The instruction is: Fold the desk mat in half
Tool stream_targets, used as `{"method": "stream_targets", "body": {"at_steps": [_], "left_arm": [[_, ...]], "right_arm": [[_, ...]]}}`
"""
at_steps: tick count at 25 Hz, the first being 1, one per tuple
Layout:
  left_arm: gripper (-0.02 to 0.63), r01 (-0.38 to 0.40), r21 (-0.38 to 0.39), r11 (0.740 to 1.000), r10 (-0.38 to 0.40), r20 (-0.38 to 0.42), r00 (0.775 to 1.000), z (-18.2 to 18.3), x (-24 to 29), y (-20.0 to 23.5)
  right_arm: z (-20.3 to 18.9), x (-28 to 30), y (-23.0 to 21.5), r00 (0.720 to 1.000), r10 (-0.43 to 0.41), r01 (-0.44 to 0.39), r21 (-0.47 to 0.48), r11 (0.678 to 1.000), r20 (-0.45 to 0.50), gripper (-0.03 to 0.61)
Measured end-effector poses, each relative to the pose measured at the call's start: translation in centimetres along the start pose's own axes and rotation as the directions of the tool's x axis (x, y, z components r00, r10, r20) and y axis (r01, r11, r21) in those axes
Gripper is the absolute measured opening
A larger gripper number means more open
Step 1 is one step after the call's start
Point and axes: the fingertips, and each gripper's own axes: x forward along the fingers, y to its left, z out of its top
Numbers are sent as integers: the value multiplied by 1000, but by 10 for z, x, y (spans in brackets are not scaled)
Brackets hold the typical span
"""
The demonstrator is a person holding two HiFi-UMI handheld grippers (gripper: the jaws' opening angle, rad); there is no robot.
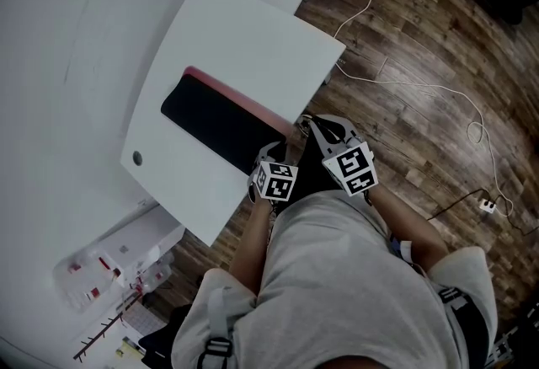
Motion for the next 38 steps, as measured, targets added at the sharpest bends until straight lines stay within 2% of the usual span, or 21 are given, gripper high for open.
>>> {"method": "stream_targets", "body": {"at_steps": [4, 14, 21, 38], "left_arm": [[44, 12, -16, 1000, -12, 20, 1000, 2, 1, -2], [44, 45, -40, 998, -43, 50, 998, 6, 2, -1], [44, 46, -39, 998, -43, 57, 997, 12, 7, 0], [44, 51, -21, 998, -50, 63, 997, 20, 3, 0]], "right_arm": [[-8, 4, 0, 1000, -8, 8, -10, 1000, -12, 41], [-3, 15, 21, 998, 43, -46, -54, 998, -46, 41], [-9, 17, 9, 998, 24, -29, -84, 996, -61, 41], [-4, 12, 14, 997, 26, -31, -70, 997, -69, 41]]}}
